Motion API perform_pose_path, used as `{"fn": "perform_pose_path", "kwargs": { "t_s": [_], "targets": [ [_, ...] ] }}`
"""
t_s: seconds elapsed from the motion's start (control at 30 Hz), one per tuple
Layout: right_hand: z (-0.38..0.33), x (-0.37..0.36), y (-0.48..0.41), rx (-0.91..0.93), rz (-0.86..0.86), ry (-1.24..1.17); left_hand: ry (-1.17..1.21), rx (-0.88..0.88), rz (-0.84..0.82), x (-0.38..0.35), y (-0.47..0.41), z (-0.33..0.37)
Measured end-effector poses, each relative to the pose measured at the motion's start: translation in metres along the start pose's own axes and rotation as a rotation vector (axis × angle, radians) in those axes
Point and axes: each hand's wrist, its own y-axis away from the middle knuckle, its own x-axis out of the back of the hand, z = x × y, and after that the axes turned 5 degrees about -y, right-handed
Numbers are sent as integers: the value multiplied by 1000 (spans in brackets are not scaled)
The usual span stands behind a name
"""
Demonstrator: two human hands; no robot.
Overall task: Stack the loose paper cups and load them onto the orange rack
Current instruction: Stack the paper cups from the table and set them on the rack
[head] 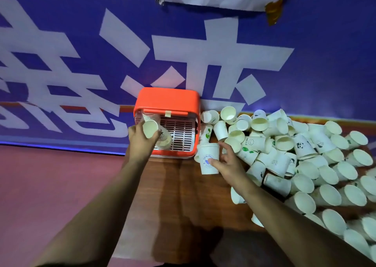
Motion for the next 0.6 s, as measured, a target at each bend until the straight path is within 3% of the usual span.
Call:
{"fn": "perform_pose_path", "kwargs": {
  "t_s": [0.23,0.33,0.43,0.5,0.6],
  "targets": [
    [-2,-21,-12,-6,5,105,-359,-142,-193,-17,-27,-9],
    [-5,-26,-16,-17,-18,123,-384,-233,-116,-14,-27,-6],
    [-12,-38,-31,-24,-75,114,-269,-331,-41,-13,-22,-6],
    [-17,-50,-43,-14,-123,110,-31,-290,-253,-14,-16,-5],
    [-21,-68,-63,25,-208,111,272,-87,-562,-14,-9,-7]
  ]
}}
